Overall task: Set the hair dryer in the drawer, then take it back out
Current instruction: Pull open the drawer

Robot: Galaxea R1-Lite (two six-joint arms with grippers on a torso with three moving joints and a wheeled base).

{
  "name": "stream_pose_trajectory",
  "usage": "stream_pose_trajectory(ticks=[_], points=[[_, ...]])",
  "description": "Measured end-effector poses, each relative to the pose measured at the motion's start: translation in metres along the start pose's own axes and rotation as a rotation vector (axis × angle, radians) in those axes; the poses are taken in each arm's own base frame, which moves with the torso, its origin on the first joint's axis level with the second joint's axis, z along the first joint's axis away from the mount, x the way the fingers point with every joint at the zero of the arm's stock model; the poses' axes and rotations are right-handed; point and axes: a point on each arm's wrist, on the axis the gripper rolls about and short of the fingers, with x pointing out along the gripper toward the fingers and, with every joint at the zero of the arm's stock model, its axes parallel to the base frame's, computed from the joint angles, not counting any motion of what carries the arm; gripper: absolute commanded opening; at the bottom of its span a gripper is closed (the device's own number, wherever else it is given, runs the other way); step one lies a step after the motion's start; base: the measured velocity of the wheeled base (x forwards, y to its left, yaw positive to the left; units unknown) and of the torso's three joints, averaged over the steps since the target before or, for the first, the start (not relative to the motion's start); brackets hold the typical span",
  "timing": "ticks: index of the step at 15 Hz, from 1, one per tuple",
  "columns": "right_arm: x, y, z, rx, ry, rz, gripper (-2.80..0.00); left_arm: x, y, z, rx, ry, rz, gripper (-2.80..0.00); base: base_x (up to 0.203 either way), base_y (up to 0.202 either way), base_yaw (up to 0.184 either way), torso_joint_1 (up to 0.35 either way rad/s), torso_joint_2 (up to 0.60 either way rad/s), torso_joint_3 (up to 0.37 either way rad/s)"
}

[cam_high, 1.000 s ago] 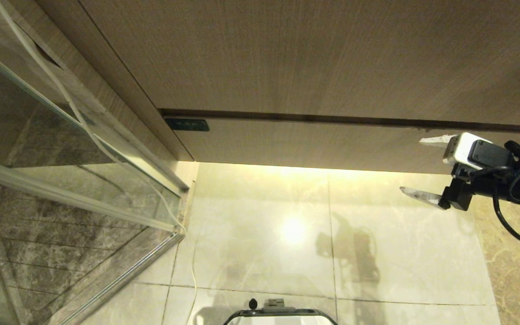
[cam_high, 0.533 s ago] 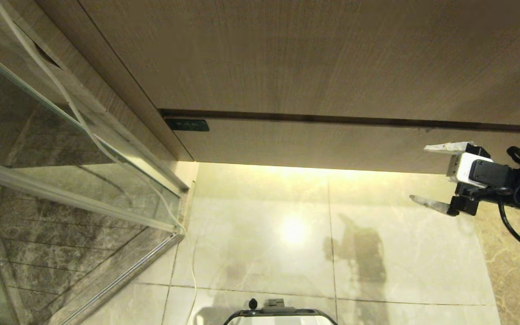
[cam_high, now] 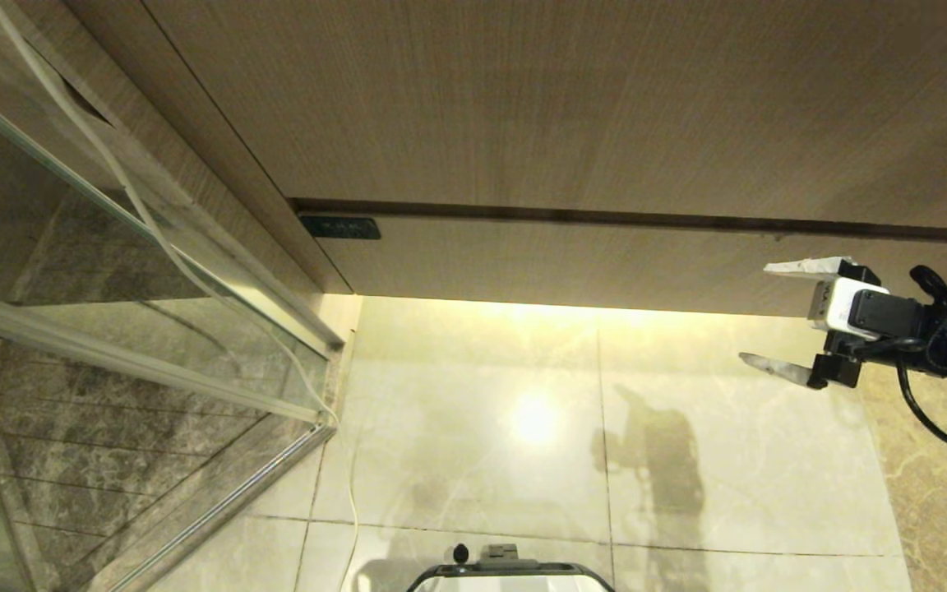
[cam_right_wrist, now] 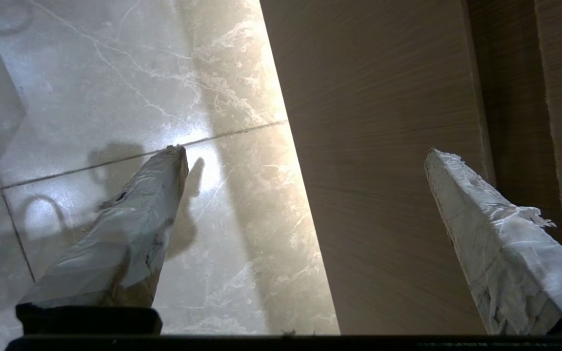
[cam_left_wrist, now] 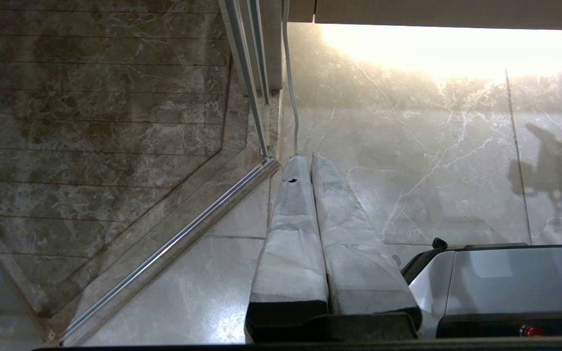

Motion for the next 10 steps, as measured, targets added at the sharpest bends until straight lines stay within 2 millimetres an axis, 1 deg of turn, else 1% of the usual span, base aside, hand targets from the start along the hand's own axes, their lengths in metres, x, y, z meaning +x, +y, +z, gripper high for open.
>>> stream_pose_trajectory(ticks=[3, 10], points=[[0.007, -0.008, -0.003, -0.036, -0.019, -0.058, 0.00, 0.000, 0.000, 0.000, 0.000, 0.000, 0.000, -2.80, 0.000, 0.000, 0.000, 0.000, 0.00, 0.000], [0.019, -0.010, -0.011, -0.034, -0.018, -0.058, 0.00, 0.000, 0.000, 0.000, -0.001, 0.000, 0.000, -2.80, 0.000, 0.000, 0.000, 0.000, 0.00, 0.000]])
